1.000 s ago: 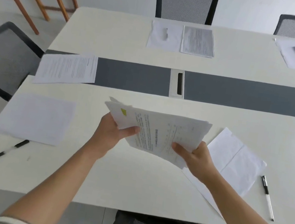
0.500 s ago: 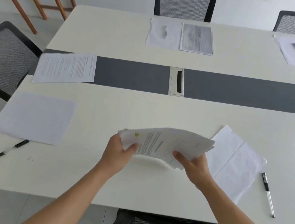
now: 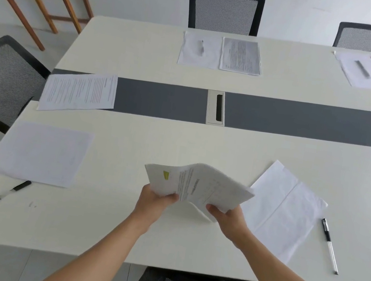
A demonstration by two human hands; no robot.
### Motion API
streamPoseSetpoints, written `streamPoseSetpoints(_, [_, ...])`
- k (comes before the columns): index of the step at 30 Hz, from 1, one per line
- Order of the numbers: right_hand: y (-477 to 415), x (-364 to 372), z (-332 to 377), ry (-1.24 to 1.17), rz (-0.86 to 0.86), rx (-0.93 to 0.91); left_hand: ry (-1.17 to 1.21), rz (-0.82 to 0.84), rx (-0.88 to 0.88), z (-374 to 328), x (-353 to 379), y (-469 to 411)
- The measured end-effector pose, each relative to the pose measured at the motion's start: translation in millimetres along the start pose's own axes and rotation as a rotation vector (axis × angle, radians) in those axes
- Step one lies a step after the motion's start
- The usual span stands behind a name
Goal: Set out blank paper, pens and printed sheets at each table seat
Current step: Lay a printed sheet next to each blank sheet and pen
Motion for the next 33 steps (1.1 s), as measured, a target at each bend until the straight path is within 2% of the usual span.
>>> streamPoseSetpoints(5, [-6.8, -4.0, 4.8, 0.024, -0.053, 0.082, 0.021, -0.109, -0.042, 3.2, -17.3, 4.0])
streamPoseSetpoints(9, [-27.6, 0.4, -11.8, 0.076, -0.056, 0.231, -0.278, -0.218, -0.209, 27.5, -37.8, 12.1])
streamPoseSetpoints(12, [-42.9, 9.0, -30.6, 0.048, -0.064, 0.337, -0.535, -0.141, -0.258, 50.9, -35.2, 23.9])
streamPoseSetpoints(16, [-52.2, 15.0, -43.0, 0.1, -0.06, 0.397, -0.857, 0.053, -0.238, 73.2, -14.2, 33.2])
streamPoseSetpoints(19, [-40.7, 0.1, -40.4, 0.407, -0.072, 0.431, -1.013, 0.137, -0.209, 81.5, 0.4, 32.3])
streamPoseSetpoints(21, [-24.7, -23.7, -41.4, 0.609, -0.208, 0.422, -1.068, 0.162, -0.191, 83.4, 9.3, 28.6])
streamPoseSetpoints(24, [-0.6, -61.8, -61.8, 0.724, -0.343, 0.449, -1.122, 0.155, -0.168, 85.0, 22.7, 21.9])
streamPoseSetpoints(28, [15.8, -87.9, -105.6, 0.719, -0.246, 0.653, -1.238, 0.193, -0.204, 98.6, 31.9, 10.8])
streamPoseSetpoints(33, [14.6, -83.6, -114.3, 0.936, -0.021, 0.486, -1.325, 0.243, -0.204, 110.9, 23.8, 4.3])
Point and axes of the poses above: each hand's wrist, its own y-axis away from the middle knuckle, its own x-axis out of the palm, z = x × y, the point moved 4 cm from there along -y, towards the middle knuckle, and after that the axes turned 13 degrees about z, right-handed, at the moved point
